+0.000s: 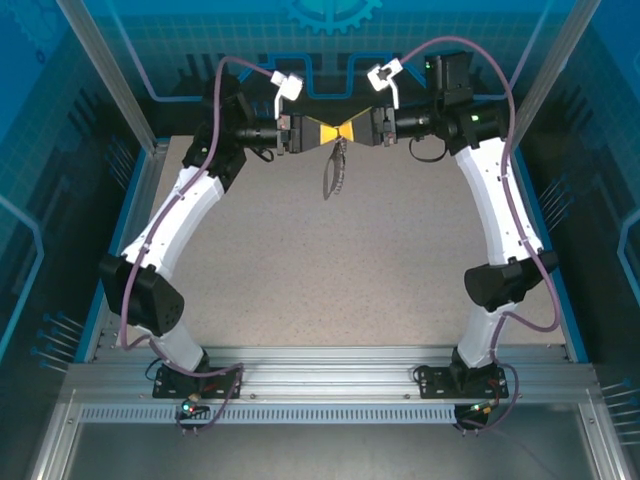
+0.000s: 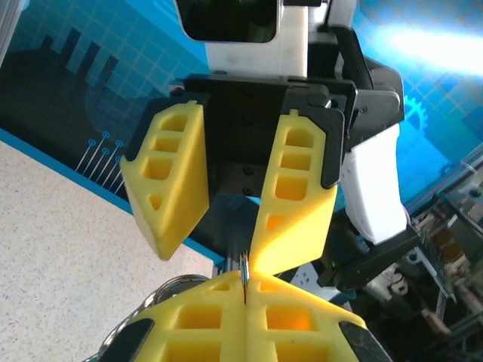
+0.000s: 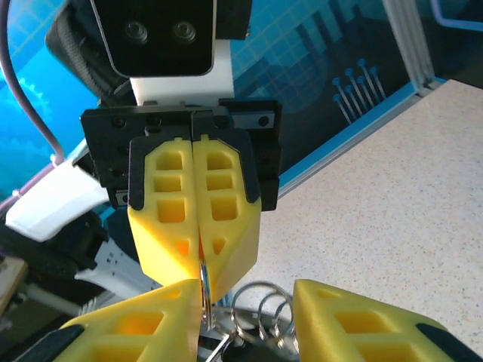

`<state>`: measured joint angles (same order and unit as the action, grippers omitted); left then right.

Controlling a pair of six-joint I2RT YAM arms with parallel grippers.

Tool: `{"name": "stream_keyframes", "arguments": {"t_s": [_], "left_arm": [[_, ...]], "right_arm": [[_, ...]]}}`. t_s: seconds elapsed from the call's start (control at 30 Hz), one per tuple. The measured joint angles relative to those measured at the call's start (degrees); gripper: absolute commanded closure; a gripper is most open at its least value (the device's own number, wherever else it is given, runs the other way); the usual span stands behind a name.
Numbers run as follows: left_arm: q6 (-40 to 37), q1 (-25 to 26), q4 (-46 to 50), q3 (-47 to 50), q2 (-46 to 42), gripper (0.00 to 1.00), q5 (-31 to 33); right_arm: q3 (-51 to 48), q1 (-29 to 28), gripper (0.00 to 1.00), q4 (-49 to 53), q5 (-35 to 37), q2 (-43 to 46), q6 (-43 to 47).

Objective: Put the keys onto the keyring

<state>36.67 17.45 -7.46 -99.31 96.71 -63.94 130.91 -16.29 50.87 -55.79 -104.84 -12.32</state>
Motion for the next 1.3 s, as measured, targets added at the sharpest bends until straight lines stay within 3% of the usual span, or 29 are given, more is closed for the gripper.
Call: {"name": "stream_keyframes", "arguments": {"t_s": [0.3,0.57,0.93,1.3], "left_arm": [[13.09,-0.20,-16.04,1.55,0.00,1.00,2.91],[20.09,-0.20,-23.47,1.55,0.00,1.00,4.22],[23.26,-0.20,-26.29,1.55,0.02,1.00,4.94],[23.37,-0.20,-26.34,1.95,0.02,1.00,5.64]], "right_arm": [[-25.94,0.72,0.52,-15.39,14.58,20.11,-6.40],[-39.58,-5.42,0.49,-22.10,27.30,28.50,-5.79],[-40.70,-12.66,0.47,-25.86,37.66,28.06,-4.15],[-34.05,-14.47,0.47,-27.89,40.87,23.89,-2.82]]}}
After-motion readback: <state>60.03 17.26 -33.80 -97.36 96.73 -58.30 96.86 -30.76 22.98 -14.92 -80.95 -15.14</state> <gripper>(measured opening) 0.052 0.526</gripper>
